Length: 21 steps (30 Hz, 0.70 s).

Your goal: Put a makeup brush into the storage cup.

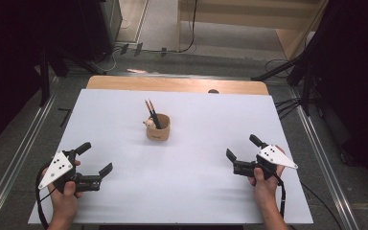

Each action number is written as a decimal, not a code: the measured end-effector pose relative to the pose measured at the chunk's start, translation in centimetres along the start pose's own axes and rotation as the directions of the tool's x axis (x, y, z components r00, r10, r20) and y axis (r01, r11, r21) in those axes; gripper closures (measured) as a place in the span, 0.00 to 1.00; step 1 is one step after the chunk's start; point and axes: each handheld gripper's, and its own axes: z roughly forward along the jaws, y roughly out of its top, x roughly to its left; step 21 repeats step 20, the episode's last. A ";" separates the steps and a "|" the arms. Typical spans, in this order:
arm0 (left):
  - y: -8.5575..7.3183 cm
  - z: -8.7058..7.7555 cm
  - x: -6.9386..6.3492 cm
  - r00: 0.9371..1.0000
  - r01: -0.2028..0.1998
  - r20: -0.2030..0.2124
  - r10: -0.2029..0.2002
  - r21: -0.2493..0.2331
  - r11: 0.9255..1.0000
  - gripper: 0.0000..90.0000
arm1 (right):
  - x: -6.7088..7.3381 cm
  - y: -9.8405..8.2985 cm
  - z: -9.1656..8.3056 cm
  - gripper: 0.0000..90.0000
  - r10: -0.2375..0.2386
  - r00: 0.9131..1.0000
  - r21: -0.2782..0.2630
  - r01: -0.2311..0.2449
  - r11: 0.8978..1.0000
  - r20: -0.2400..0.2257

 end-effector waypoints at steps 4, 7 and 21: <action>0.0 -0.1 0.0 1.000 -0.005 -0.001 0.005 0.002 1.000 0.00 | -0.3 0.0 -0.6 0.00 -0.006 1.000 -0.003 0.006 1.000 0.002; -0.1 -0.2 0.0 1.000 -0.001 -0.003 0.001 0.000 1.000 0.00 | -0.5 -0.2 -1.1 0.00 -0.009 1.000 0.000 0.009 1.000 0.009; -0.2 -0.1 0.2 1.000 -0.014 -0.005 0.014 0.010 1.000 0.00 | -0.9 -0.4 -2.2 0.00 0.006 1.000 -0.008 -0.006 1.000 0.011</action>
